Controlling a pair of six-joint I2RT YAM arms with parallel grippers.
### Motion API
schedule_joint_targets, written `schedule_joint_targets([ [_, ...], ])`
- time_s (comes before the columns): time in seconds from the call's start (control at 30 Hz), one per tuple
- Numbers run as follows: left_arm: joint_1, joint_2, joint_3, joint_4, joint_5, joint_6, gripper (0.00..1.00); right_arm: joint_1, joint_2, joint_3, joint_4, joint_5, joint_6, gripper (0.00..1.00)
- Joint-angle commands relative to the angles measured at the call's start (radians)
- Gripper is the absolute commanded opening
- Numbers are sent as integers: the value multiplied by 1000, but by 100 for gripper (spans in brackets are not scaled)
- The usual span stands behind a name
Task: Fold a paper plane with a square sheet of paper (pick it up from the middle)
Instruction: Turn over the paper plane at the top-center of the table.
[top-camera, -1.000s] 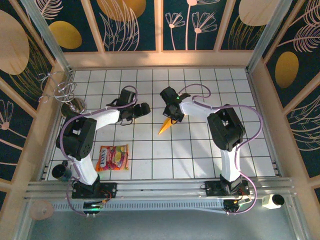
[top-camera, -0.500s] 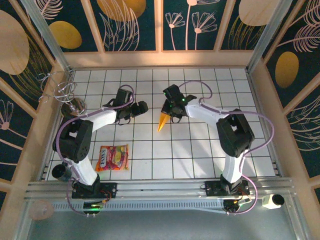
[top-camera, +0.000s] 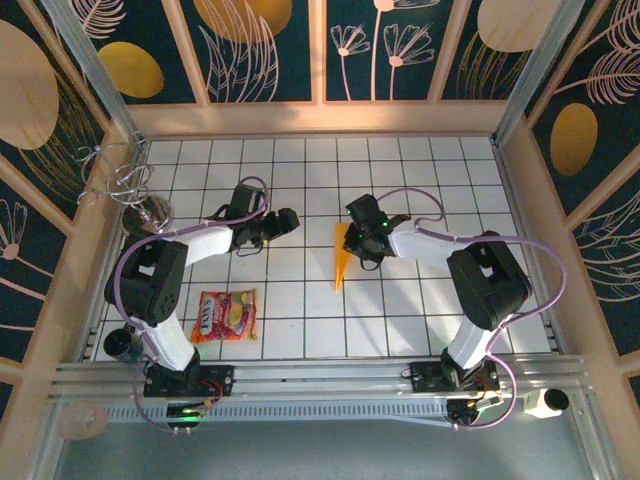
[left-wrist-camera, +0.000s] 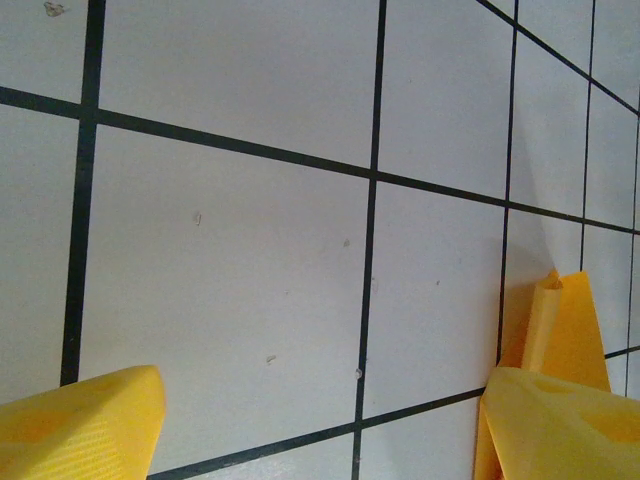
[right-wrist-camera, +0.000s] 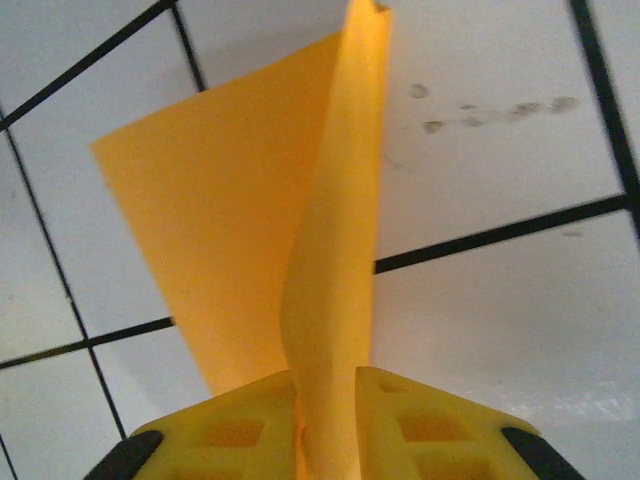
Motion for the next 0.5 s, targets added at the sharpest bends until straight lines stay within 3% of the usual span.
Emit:
schedule_joint_targets([
  [0.0,8,-17,-4,21,18,-12,83,-5,-22,5,-67,52,24,26],
  [0.2,6,-16,1,17,18,-11,83,-4,20,33,-105,55,16,27],
  [0.47,8,-22,18,0,-6,-5,84,-11,30,77,-123,85,5,11],
])
